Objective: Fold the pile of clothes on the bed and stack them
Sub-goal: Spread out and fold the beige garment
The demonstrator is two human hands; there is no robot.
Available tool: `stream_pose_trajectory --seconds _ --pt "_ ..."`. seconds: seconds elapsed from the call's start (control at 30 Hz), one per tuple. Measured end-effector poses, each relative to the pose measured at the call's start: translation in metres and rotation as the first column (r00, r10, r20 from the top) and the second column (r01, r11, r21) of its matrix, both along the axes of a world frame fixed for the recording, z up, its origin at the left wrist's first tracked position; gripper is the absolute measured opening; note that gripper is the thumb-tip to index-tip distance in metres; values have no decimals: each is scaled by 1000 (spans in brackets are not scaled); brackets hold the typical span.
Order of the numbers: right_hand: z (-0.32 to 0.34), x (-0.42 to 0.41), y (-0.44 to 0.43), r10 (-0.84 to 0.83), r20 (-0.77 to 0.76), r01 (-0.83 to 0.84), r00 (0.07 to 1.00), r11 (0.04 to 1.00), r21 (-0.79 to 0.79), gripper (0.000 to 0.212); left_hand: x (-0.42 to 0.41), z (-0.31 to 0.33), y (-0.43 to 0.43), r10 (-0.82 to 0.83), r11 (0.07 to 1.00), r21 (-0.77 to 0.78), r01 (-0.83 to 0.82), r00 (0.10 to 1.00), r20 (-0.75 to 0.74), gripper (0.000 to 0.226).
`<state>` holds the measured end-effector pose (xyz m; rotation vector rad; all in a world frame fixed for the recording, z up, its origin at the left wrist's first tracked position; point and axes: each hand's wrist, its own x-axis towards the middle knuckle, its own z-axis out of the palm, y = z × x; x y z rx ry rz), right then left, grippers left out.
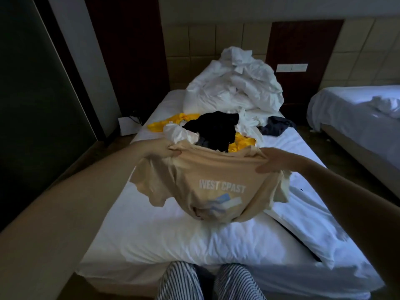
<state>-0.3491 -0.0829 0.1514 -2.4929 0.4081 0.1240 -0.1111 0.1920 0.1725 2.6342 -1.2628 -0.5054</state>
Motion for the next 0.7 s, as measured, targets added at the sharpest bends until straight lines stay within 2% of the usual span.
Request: stream_pose_trajectory --seconds 0.1,0.17,0.2,0.27,0.33,0.37,0.43,0.53,0.63,0.7 --pt "-10 24 -18 -28 -195 -40 980 940 -340 59 12 -6 -13 18 987 164 -3 995 -93 46" --pt "-3 42 -25 -96 -179 -15 979 843 -537 45 26 -3 -24 -16 958 285 14 1000 7 44" --pt "3 51 -29 -110 -127 15 986 811 -585 36 33 2 -29 -47 960 280 26 996 71 41" --pt "20 73 -41 -108 -24 67 994 760 -646 24 49 20 -40 -77 986 159 54 987 141 37" --pt "42 90 -52 -106 55 114 993 701 -705 17 63 48 -49 -62 998 24 58 971 231 14" --pt "55 98 -57 -124 109 165 986 685 -709 16 74 63 -56 -7 999 -31 16 960 279 11" --pt "82 113 -66 -156 216 264 964 670 -694 17 94 93 -68 135 987 -131 -93 921 365 17" --pt "116 128 -73 -185 338 375 923 633 -678 19 104 127 -77 205 969 -224 -103 841 501 19" --pt "135 123 -69 -229 430 479 873 574 -665 22 103 134 -82 293 903 -421 -81 835 467 16" --pt "143 117 -65 -200 482 505 853 547 -668 24 106 132 -84 343 809 -576 -111 887 310 19"
